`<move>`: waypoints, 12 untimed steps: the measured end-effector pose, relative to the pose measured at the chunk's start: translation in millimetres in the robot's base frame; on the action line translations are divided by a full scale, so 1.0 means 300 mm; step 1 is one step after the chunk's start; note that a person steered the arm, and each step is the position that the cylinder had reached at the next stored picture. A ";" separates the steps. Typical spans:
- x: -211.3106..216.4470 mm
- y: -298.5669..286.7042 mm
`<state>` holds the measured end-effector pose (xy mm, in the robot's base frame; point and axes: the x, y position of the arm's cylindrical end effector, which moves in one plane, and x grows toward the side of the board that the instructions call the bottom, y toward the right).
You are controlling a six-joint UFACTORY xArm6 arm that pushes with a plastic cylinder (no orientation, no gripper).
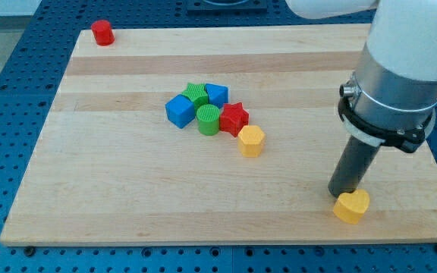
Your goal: Push yellow heart towards the right of the board
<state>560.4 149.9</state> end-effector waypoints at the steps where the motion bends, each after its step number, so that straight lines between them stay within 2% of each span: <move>1: -0.006 0.003; 3: -0.064 -0.024; 5: 0.037 -0.089; 7: 0.077 -0.111; 12: 0.077 0.035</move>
<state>583.5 160.5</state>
